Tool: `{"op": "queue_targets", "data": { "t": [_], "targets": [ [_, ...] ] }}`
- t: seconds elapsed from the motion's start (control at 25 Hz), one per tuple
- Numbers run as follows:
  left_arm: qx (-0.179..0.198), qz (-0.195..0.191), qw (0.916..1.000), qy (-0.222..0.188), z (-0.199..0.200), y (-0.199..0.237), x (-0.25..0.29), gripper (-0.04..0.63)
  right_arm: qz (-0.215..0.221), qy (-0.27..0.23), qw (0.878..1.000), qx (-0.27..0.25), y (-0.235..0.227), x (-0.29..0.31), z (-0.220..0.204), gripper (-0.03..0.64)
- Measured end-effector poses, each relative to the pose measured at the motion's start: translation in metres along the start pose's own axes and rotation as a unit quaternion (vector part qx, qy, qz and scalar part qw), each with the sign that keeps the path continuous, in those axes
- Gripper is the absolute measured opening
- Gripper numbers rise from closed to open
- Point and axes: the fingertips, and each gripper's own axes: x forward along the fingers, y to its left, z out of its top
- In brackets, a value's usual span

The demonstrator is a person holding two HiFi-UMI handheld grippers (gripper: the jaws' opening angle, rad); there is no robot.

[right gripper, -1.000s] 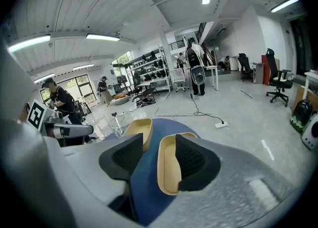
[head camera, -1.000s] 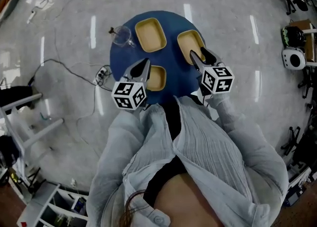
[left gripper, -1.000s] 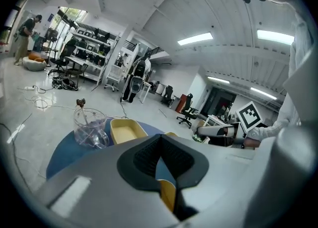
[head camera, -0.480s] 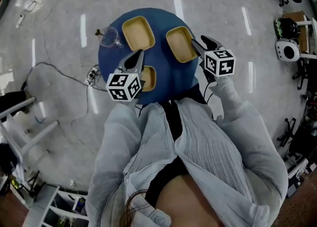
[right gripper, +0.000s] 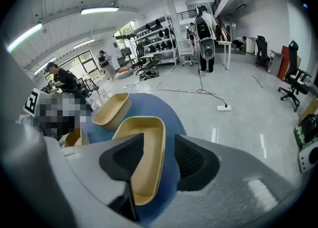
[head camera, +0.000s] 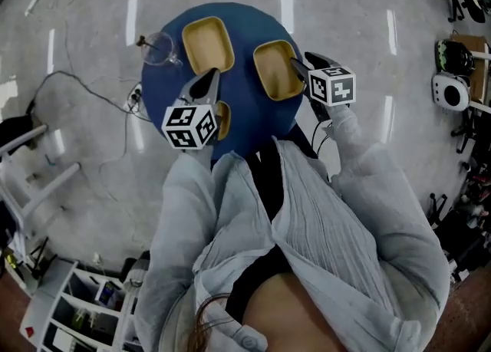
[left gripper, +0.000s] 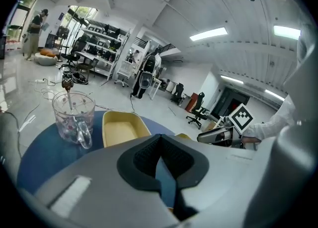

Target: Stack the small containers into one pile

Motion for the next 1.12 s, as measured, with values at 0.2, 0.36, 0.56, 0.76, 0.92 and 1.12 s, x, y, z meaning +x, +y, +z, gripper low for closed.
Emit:
{"op": "queue_targets", "data": {
  "t": [0.2,0.36,0.56,0.76,0.92,1.12],
  "targets": [
    [-0.013,0.010,0.9998,0.009,-0.009,-0.002,0.007,0.012,0.012,0.035,0.999,-0.002,-0.004,0.014,-0.015,0.176],
    [-0.017,0.012,0.9997,0.016,-0.015,-0.002,0.010,0.012,0.017,0.054,0.998,0.001,-0.005,0.021,-0.026,0.163],
    [-0.017,0.013,0.9996,0.020,-0.019,-0.005,0.009,0.012,0.014,0.055,0.998,0.010,-0.004,0.023,-0.035,0.130],
    [-0.018,0.012,0.9996,0.018,-0.020,-0.007,0.006,0.012,-0.008,0.043,0.999,0.016,-0.007,0.022,-0.035,0.028],
    [-0.016,0.010,0.9996,0.021,-0.021,-0.005,0.003,0.012,-0.012,0.040,0.998,0.038,-0.006,0.022,-0.035,0.026],
    [-0.012,0.007,0.9997,0.019,-0.019,-0.003,0.000,0.012,-0.014,0.032,0.998,0.055,-0.005,0.020,-0.035,0.026]
  ]
}}
